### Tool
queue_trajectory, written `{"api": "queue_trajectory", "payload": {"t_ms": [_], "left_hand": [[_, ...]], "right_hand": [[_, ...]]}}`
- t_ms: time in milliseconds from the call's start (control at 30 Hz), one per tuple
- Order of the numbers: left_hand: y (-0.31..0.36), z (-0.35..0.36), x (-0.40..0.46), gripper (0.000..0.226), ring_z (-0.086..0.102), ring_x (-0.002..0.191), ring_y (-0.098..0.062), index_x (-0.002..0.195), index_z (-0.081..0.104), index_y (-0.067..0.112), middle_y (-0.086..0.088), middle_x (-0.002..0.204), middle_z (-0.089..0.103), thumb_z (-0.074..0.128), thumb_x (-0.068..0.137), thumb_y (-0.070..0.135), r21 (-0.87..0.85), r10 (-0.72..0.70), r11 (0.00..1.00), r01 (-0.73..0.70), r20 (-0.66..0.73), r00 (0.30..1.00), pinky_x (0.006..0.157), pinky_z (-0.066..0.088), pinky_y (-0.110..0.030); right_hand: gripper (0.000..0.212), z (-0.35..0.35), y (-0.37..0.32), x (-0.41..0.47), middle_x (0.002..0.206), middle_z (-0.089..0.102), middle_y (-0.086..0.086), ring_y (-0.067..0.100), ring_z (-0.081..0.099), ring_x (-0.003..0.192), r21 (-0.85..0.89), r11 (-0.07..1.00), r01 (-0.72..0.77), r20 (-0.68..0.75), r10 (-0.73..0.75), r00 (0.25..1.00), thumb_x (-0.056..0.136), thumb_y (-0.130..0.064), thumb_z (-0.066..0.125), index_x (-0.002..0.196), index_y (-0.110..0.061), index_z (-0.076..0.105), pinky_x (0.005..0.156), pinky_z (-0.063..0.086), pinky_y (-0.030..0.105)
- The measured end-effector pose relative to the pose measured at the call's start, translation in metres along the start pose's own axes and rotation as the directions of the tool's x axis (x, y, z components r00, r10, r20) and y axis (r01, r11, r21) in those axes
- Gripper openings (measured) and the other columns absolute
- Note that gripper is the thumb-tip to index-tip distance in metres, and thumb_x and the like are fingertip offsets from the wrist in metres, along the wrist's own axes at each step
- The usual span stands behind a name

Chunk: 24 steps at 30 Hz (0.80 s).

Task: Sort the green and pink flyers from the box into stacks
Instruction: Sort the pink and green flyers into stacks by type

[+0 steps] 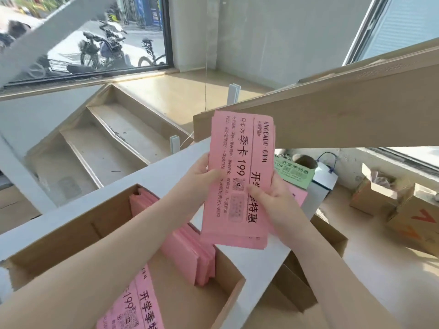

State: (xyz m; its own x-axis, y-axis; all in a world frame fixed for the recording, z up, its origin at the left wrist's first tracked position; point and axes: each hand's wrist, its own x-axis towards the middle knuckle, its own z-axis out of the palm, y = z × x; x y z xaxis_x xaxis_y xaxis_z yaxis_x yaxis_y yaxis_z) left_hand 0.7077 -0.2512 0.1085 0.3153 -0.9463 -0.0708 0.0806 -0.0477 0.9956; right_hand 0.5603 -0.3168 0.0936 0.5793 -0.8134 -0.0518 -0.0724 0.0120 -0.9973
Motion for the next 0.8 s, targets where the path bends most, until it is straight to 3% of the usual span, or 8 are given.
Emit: {"api": "queue_trajectory", "payload": {"t_ms": [100,167,233,333,467,633,733,800], "left_hand": [[-0.001,-0.004,0.037,0.072,0.052,0.118,-0.010,0.145,0.018,0.034,0.006,0.139,0.047,0.060,0.089,0.020,0.133,0.055,0.990,-0.040,-0.112,0.992,0.093,0.042,-0.027],[0.005,-0.013,0.061,0.092,0.032,0.131,-0.007,0.147,0.007,0.037,0.011,0.149,0.027,0.069,0.081,0.022,0.294,0.168,0.950,-0.104,-0.203,0.965,0.102,0.030,-0.026],[0.003,-0.021,0.078,0.085,0.031,0.130,-0.003,0.144,0.022,0.037,0.014,0.146,0.031,0.073,0.079,0.017,0.478,0.224,0.865,-0.154,-0.091,0.970,0.108,0.027,-0.027],[-0.011,-0.029,0.093,0.039,0.057,0.112,-0.006,0.109,0.059,0.032,0.012,0.112,0.064,0.071,0.080,0.008,0.519,0.104,0.842,-0.147,0.112,0.988,0.098,0.045,-0.032],[-0.036,-0.028,0.101,0.017,0.063,0.075,-0.010,0.081,0.067,0.019,0.001,0.079,0.069,0.066,0.081,0.002,0.591,0.015,0.805,-0.054,0.071,0.997,0.078,0.052,-0.029],[-0.064,-0.038,0.108,0.015,0.055,0.076,-0.012,0.082,0.063,0.018,0.005,0.076,0.061,0.064,0.081,0.003,0.740,-0.191,0.664,0.104,0.034,0.981,0.065,0.041,-0.019],[-0.071,-0.043,0.108,0.014,0.055,0.079,-0.015,0.084,0.062,0.018,0.002,0.080,0.062,0.065,0.081,0.005,0.721,-0.232,0.677,0.151,0.014,0.973,0.067,0.041,-0.021],[-0.072,-0.044,0.107,0.018,0.056,0.086,-0.016,0.093,0.060,0.018,-0.002,0.091,0.066,0.064,0.082,0.005,0.677,-0.261,0.709,0.196,-0.007,0.965,0.071,0.041,-0.023]], "right_hand": [[0.027,-0.038,-0.008,0.020,0.105,0.064,-0.020,0.002,0.063,0.098,-0.309,0.940,0.145,0.018,-0.147,0.989,0.094,-0.017,0.054,0.108,-0.039,0.046,0.081,0.054,0.026],[0.027,-0.057,-0.009,0.032,0.107,0.064,-0.014,0.010,0.062,0.096,-0.682,0.696,0.226,0.123,-0.196,0.973,0.095,-0.021,0.050,0.116,-0.036,0.044,0.081,0.053,0.034],[0.037,-0.066,-0.005,0.044,0.112,0.063,-0.003,0.021,0.062,0.096,-0.904,0.342,0.256,0.216,-0.152,0.964,0.094,-0.022,0.046,0.128,-0.035,0.037,0.079,0.053,0.041],[0.040,-0.071,0.008,0.054,0.112,0.062,0.001,0.022,0.061,0.094,-0.958,0.127,0.259,0.247,-0.100,0.964,0.095,-0.022,0.045,0.132,-0.032,0.033,0.074,0.054,0.039],[0.040,-0.062,0.037,0.062,0.099,0.062,0.002,0.023,0.061,0.083,-0.961,0.065,0.268,0.265,-0.057,0.963,0.091,-0.012,0.047,0.125,-0.027,0.031,0.066,0.054,0.037],[0.031,-0.037,0.070,0.060,0.097,0.064,0.004,0.023,0.060,0.079,-0.967,0.039,0.252,0.249,-0.061,0.966,0.092,-0.010,0.047,0.121,-0.016,0.037,0.061,0.041,0.031],[0.026,-0.045,0.076,0.051,0.103,0.065,0.000,0.021,0.063,0.089,-0.975,0.140,0.171,0.166,-0.045,0.985,0.093,-0.029,0.050,0.117,-0.022,0.043,0.070,0.053,0.035],[0.024,-0.059,0.078,0.041,0.104,0.064,-0.008,0.015,0.062,0.092,-0.956,0.281,0.083,0.080,-0.024,0.997,0.090,-0.033,0.055,0.114,-0.027,0.051,0.073,0.054,0.033]]}}
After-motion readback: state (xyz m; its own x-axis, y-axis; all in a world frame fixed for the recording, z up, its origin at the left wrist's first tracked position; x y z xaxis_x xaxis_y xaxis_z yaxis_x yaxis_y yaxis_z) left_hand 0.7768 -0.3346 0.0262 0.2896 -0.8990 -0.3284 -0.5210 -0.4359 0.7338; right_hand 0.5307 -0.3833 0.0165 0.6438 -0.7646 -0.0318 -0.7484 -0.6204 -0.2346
